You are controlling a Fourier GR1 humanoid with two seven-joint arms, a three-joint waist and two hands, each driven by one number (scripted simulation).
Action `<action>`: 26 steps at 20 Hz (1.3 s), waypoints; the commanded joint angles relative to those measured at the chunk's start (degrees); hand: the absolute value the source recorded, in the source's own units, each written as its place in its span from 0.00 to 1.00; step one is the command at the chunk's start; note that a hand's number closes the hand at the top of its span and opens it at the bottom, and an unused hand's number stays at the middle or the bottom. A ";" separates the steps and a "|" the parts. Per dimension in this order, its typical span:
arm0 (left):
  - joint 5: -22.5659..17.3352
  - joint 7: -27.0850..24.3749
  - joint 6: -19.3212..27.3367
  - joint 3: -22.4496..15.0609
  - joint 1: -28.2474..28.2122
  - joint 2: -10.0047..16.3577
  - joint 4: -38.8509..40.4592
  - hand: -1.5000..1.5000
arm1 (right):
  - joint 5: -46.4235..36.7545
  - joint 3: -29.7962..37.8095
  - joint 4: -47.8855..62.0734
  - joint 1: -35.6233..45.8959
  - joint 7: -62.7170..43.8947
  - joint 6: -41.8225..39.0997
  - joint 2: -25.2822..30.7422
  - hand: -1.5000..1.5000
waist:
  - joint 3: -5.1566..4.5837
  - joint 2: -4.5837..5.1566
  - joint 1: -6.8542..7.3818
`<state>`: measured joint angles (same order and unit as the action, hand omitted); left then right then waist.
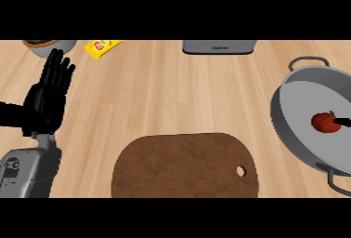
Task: Pick the bell pepper from the cutting board and place it in the pot
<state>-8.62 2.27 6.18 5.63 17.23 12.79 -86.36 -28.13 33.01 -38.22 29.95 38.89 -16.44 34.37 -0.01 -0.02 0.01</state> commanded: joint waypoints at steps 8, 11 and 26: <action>0.69 0.15 0.51 -0.71 -1.49 -1.56 -2.18 0.50 | 12.35 10.78 13.06 2.70 0.32 -9.29 10.53 0.00 | 0.10 0.24 0.65; -0.31 1.67 -0.62 -0.25 -1.36 -0.62 -3.23 0.50 | 13.00 12.31 19.40 1.86 3.73 -12.15 15.56 0.00 | 0.23 0.59 1.33; 0.20 -0.41 -0.46 -1.19 -1.97 -2.44 -2.93 0.50 | 17.54 15.76 24.73 -3.27 6.44 -17.99 24.59 0.00 | 0.67 0.94 2.00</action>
<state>-8.04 2.19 6.13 4.76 16.69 10.77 -87.98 -11.58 47.87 -14.72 28.28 40.17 -27.95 56.98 0.55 1.01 1.65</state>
